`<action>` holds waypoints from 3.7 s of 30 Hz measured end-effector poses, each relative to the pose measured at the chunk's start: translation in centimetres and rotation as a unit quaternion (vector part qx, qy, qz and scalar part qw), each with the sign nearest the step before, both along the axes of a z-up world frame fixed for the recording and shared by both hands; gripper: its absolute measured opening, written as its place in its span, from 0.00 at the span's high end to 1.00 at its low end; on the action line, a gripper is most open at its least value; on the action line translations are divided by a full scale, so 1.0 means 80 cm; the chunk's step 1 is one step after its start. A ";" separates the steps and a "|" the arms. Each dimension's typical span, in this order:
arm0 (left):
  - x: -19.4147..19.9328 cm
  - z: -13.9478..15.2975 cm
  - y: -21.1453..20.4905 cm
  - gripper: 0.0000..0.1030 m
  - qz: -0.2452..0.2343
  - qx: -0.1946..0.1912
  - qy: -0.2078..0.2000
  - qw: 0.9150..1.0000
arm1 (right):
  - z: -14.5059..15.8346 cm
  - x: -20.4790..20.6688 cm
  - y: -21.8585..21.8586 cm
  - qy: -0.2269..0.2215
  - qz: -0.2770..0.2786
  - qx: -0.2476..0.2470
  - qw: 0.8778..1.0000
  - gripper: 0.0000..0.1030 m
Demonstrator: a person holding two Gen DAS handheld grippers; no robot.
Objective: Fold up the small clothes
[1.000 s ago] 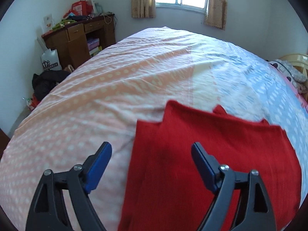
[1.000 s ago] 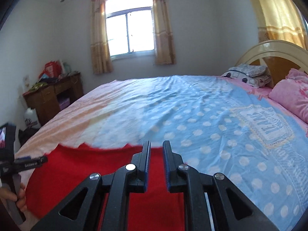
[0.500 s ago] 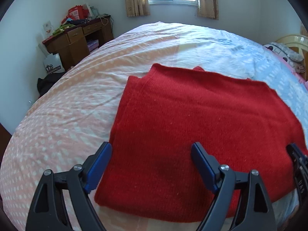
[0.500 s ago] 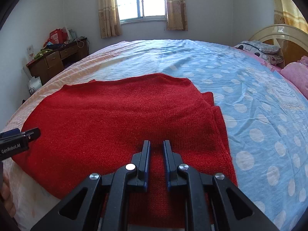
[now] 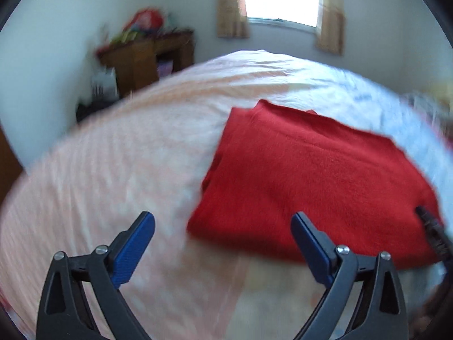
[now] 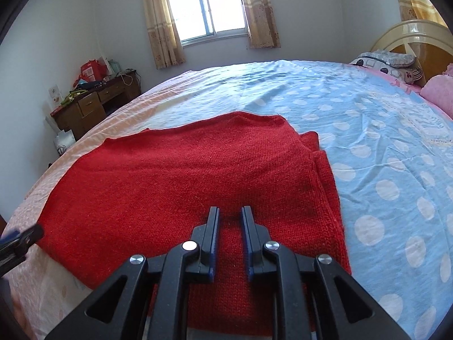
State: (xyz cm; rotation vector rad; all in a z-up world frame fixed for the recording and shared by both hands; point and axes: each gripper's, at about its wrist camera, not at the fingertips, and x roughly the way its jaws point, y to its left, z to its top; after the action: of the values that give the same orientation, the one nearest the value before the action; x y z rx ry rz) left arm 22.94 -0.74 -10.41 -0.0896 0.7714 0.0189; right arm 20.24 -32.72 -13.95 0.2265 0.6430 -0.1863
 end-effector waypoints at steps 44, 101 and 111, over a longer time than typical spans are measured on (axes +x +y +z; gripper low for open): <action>0.105 -0.024 0.002 0.71 -0.027 -0.229 0.022 0.973 | -0.003 0.046 0.096 0.003 0.109 0.045 0.993 0.81; -0.018 0.058 -0.301 0.78 -0.320 0.027 -0.094 0.942 | 0.089 0.103 -0.103 0.027 0.184 0.159 0.970 0.77; -0.041 0.009 -0.367 0.75 -0.335 0.103 -0.072 0.934 | 0.007 0.082 -0.173 0.056 0.140 0.219 0.964 0.77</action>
State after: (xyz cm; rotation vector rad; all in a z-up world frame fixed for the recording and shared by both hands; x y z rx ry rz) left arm 19.67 -30.08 -9.72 0.3731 0.6174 -0.5510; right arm 26.84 -46.60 -13.40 0.5497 0.8183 0.2225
